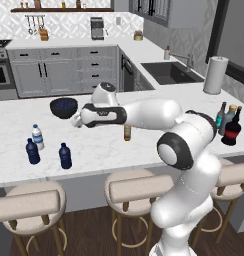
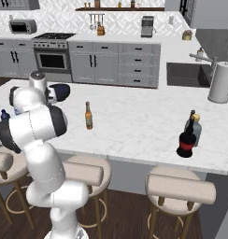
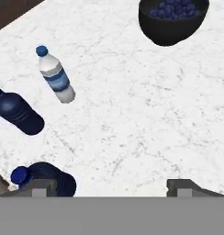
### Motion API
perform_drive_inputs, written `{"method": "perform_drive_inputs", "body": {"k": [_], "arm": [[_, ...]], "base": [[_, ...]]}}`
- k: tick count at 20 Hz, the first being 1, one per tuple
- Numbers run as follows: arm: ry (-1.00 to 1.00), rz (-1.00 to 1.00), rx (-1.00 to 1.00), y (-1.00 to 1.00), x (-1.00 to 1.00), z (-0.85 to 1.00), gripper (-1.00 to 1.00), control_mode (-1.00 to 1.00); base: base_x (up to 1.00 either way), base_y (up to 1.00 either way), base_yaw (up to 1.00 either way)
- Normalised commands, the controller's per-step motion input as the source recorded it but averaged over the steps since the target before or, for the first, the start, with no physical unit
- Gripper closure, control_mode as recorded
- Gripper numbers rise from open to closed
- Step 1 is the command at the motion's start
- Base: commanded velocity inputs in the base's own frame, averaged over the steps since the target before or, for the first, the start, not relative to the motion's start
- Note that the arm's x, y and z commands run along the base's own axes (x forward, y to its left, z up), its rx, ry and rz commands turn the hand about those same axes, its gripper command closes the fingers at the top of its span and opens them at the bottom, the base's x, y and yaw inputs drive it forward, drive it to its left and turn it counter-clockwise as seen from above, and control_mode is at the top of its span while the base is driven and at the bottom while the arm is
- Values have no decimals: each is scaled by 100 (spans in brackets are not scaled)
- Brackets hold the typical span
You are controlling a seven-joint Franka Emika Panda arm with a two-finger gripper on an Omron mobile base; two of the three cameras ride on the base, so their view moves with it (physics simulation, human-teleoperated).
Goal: Move the plastic bottles in the middle to the plastics group, and the glass bottles in the middle to the glass group.
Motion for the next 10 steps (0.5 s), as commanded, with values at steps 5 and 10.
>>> {"method": "perform_drive_inputs", "body": {"k": [5,10], "arm": [[1,-25,2,-100,-3,1,-100,-100],[12,-32,0,-100,0,0,-100,-100]], "base": [[0,0,0],[0,0,0]]}}
